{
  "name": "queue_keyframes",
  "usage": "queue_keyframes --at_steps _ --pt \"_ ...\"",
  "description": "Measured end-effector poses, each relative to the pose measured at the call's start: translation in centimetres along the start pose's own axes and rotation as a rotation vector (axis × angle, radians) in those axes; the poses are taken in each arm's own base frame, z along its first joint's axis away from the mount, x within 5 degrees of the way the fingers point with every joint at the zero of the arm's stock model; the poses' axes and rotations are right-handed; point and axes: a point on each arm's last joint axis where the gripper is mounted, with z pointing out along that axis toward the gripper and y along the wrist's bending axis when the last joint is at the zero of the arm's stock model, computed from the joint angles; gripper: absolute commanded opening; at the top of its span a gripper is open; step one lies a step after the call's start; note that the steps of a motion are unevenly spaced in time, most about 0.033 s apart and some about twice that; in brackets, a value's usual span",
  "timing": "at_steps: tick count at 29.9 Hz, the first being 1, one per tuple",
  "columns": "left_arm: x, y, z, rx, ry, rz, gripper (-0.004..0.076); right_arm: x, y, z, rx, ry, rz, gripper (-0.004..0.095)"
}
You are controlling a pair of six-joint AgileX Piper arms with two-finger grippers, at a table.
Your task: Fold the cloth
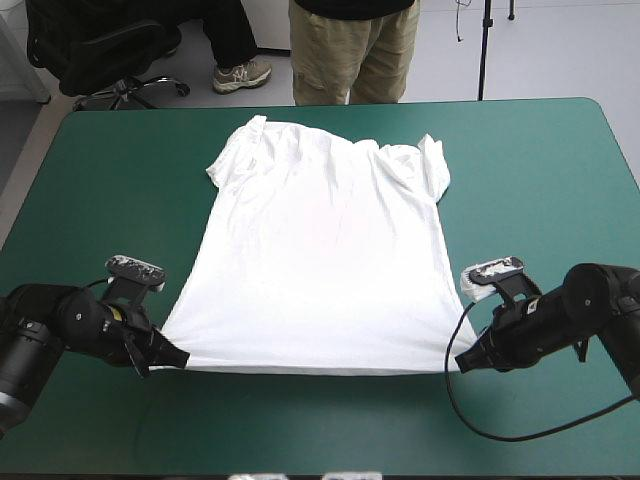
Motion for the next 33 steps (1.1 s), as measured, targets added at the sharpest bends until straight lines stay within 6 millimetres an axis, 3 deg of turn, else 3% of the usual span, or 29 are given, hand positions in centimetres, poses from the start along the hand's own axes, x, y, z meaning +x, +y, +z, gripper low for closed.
queue_keyframes --at_steps 5,11,14,17,20,24,28,33 --pt "1.4 -0.2 0.5 0.002 0.043 -0.003 -0.0017 1.3 -0.1 1.2 -0.011 0.046 0.023 -0.0015" --pt "1.7 -0.6 1.8 0.048 0.041 -0.026 -0.0017 1.3 -0.1 1.8 -0.023 0.035 0.031 -0.0014" --pt "1.6 -0.7 2.0 0.063 0.027 -0.034 -0.0009 1.2 0.0 1.9 -0.047 0.028 0.026 0.0044" --pt "1.6 -0.7 2.0 0.069 0.029 -0.016 0.0061 1.1 0.1 1.9 -0.055 0.024 0.024 0.018" --pt "1.7 -0.9 2.0 0.083 0.035 -0.001 0.0207 1.1 0.1 1.9 -0.057 0.022 0.023 0.0293" --pt "1.6 -1.2 2.0 0.119 0.03 -0.009 0.0412 1.1 0.1 1.9 -0.056 0.02 0.016 0.0311" --pt "1.3 -1.4 2.0 0.141 -0.012 -0.029 0.044 0.6 0.1 1.0 -0.027 -0.019 -0.01 0.0311" --pt "-0.6 -0.6 2.4 0.073 -0.171 -0.1 0.044 -1.9 0.1 -2.4 0.068 -0.195 -0.045 0.0311"
